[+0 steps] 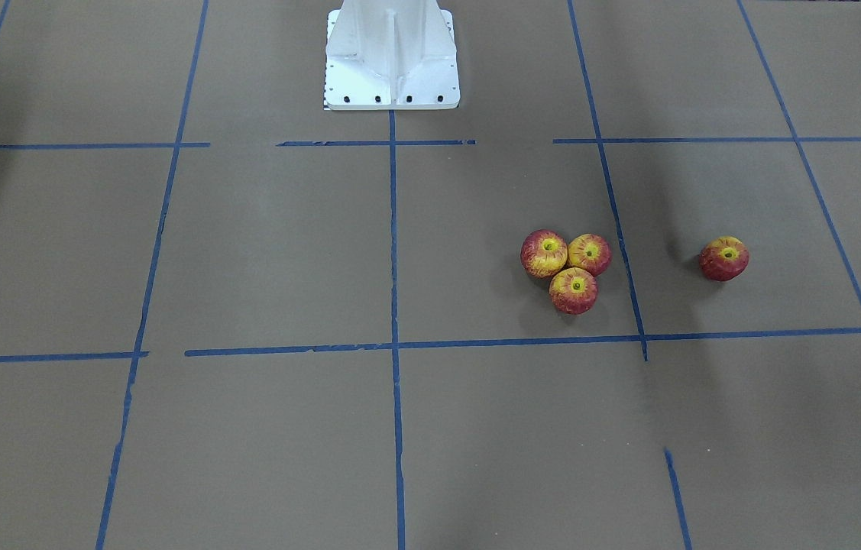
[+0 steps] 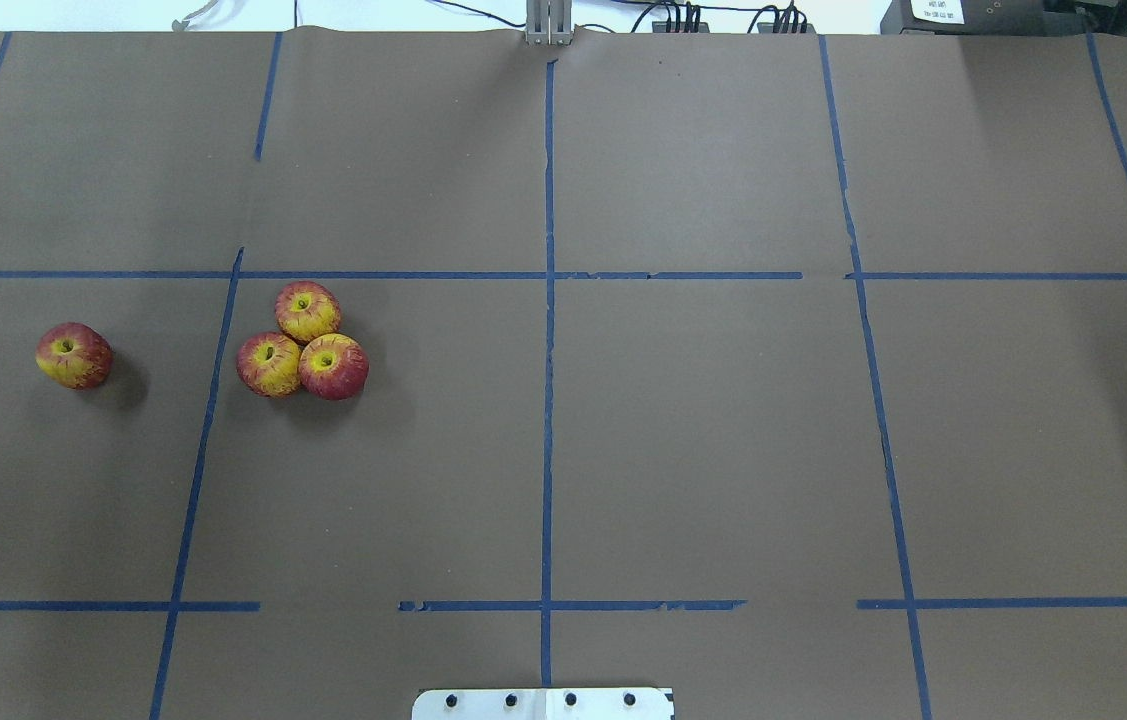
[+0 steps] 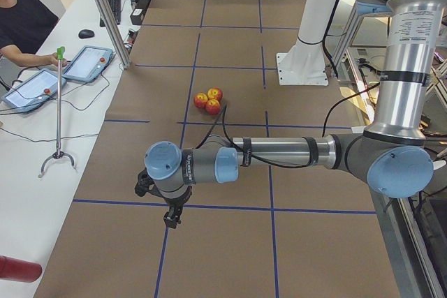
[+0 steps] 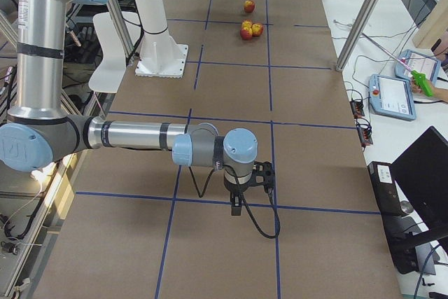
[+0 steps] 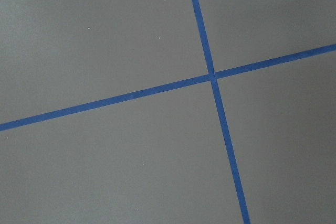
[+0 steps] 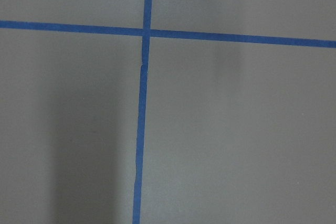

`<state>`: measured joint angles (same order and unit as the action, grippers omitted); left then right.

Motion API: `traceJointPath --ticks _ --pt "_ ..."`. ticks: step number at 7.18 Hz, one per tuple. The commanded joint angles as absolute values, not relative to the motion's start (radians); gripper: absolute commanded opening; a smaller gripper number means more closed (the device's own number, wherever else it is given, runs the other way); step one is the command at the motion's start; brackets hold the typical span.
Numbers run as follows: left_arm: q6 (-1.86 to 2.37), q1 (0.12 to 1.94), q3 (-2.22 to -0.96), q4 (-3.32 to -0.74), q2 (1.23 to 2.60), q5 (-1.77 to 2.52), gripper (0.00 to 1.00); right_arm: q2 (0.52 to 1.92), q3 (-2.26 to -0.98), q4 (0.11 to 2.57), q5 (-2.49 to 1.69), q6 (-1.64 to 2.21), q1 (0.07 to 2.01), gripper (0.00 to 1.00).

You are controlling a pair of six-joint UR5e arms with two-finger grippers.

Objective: Stack apples

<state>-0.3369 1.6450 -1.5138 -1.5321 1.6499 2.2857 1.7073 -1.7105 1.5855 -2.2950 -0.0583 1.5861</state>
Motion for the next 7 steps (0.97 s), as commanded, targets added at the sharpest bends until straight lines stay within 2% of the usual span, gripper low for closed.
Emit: traceJointPath --ticks 1,2,3,4,7 --pt "-0.33 1.644 -1.563 -1.566 1.616 2.253 1.0 1.707 -1.71 1.585 -2.295 -0.058 1.586 1.0" --pt "-0.309 1.643 -1.565 -1.612 1.609 2.261 1.0 1.707 -1.71 1.586 -2.295 -0.058 1.586 1.0" --pt "-0.106 1.596 -1.584 -1.64 1.62 2.31 1.0 1.707 -1.71 1.586 -2.295 -0.058 1.586 1.0" --pt "0.046 1.45 -1.635 -1.725 1.618 2.313 1.0 1.707 -1.71 1.585 -2.295 -0.058 1.586 1.0" --pt "0.393 1.197 -1.667 -1.954 1.626 2.304 1.0 1.707 -1.71 1.585 -2.295 -0.058 1.586 1.0"
